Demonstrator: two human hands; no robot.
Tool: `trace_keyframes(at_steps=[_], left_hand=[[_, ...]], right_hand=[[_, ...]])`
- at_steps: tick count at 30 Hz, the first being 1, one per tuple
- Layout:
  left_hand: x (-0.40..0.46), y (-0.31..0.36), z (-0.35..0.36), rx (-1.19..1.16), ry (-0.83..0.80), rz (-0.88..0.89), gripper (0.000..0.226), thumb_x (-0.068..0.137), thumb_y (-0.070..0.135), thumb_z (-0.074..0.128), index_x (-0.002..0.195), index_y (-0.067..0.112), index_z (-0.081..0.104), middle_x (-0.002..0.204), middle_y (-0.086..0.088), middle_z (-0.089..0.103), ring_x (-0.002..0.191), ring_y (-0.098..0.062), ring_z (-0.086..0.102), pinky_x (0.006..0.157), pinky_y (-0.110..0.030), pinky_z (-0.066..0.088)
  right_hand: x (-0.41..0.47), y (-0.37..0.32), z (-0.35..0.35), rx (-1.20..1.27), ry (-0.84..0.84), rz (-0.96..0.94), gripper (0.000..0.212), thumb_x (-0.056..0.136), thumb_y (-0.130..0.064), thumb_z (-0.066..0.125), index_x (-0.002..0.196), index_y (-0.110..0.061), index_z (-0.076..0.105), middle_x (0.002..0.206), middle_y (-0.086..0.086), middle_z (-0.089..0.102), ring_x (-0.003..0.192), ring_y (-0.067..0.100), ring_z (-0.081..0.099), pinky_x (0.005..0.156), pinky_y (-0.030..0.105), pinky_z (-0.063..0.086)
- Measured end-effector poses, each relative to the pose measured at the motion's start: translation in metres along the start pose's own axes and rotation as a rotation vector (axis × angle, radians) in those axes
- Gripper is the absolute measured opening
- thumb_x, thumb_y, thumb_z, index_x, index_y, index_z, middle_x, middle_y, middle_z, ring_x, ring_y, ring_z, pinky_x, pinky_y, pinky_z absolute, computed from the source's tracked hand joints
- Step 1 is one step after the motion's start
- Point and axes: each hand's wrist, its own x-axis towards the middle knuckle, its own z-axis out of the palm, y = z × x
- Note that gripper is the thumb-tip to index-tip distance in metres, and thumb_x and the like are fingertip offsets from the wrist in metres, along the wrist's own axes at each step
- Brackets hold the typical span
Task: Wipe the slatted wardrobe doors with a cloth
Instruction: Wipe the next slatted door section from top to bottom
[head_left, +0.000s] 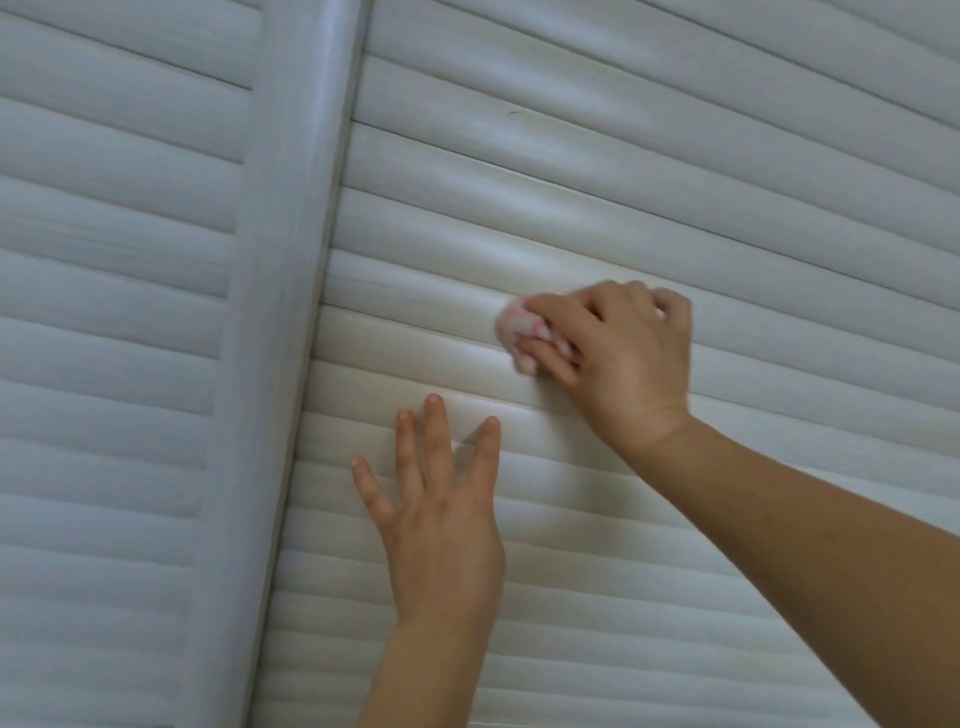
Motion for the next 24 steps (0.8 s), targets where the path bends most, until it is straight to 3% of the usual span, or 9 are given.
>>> trace_keyframes(at_steps=[4,7,10,12,15,18,24], left_hand=[[-0.001,0.0,-0.002,0.002,0.028,0.018,0.079,0.05,-0.007,0.05,0.121,0.024,0.061,0.139,-0.021,0.043,0.126,-0.042,0.042,0.094,-0.072,0.026],[-0.002,0.0,-0.002,0.01,0.028,0.037,0.081,0.05,-0.007,0.049,0.123,0.024,0.059,0.14,-0.021,0.042,0.129,-0.041,0.038,0.095,-0.072,0.024],[-0.001,-0.002,0.001,0.024,0.02,0.033,0.075,0.06,0.003,0.026,0.124,0.026,0.057,0.141,-0.019,0.04,0.13,-0.039,0.037,0.096,-0.07,0.022],[-0.001,-0.003,0.004,0.021,0.032,0.037,0.076,0.061,0.004,0.022,0.124,0.027,0.056,0.142,-0.018,0.04,0.132,-0.037,0.035,0.101,-0.067,0.017],[-0.004,-0.001,0.005,0.025,0.095,0.06,0.069,0.055,-0.002,0.043,0.119,0.02,0.06,0.14,-0.021,0.042,0.131,-0.036,0.037,0.103,-0.066,0.014],[-0.006,0.003,0.004,0.025,0.117,0.054,0.064,0.054,-0.006,0.044,0.111,0.013,0.063,0.134,-0.026,0.047,0.126,-0.041,0.044,0.096,-0.072,0.018],[-0.006,0.012,0.004,0.048,0.063,-0.01,0.084,0.047,-0.011,0.058,0.126,0.018,0.055,0.138,-0.022,0.043,0.127,-0.042,0.041,0.096,-0.071,0.02]], right_hand=[[-0.049,0.04,-0.011,-0.095,-0.018,0.147,0.026,0.079,-0.044,0.06,0.101,-0.034,0.069,0.086,-0.002,0.064,0.087,0.03,0.055,0.079,0.034,0.022],[-0.056,0.031,-0.008,-0.082,-0.007,0.259,0.027,0.081,-0.044,0.052,0.098,-0.031,0.069,0.082,-0.002,0.064,0.084,0.03,0.055,0.078,0.033,0.022],[-0.042,0.002,0.0,-0.043,0.004,0.222,0.021,0.075,-0.039,0.06,0.093,-0.032,0.069,0.077,-0.002,0.063,0.079,0.029,0.057,0.076,0.033,0.022],[-0.027,-0.021,0.007,-0.002,0.017,0.175,0.016,0.073,-0.037,0.065,0.088,-0.033,0.069,0.072,-0.002,0.062,0.076,0.028,0.057,0.074,0.034,0.023],[-0.004,-0.056,0.015,0.011,0.028,0.113,0.011,0.073,-0.039,0.066,0.08,-0.031,0.069,0.065,-0.001,0.06,0.072,0.027,0.056,0.072,0.034,0.023],[0.005,-0.069,0.019,0.015,0.021,0.076,0.009,0.07,-0.036,0.069,0.076,-0.03,0.068,0.061,-0.002,0.058,0.07,0.026,0.056,0.072,0.033,0.022],[-0.032,-0.012,0.009,0.028,0.003,0.121,0.015,0.075,-0.041,0.063,0.086,-0.032,0.069,0.068,-0.003,0.062,0.072,0.027,0.057,0.074,0.034,0.024]])
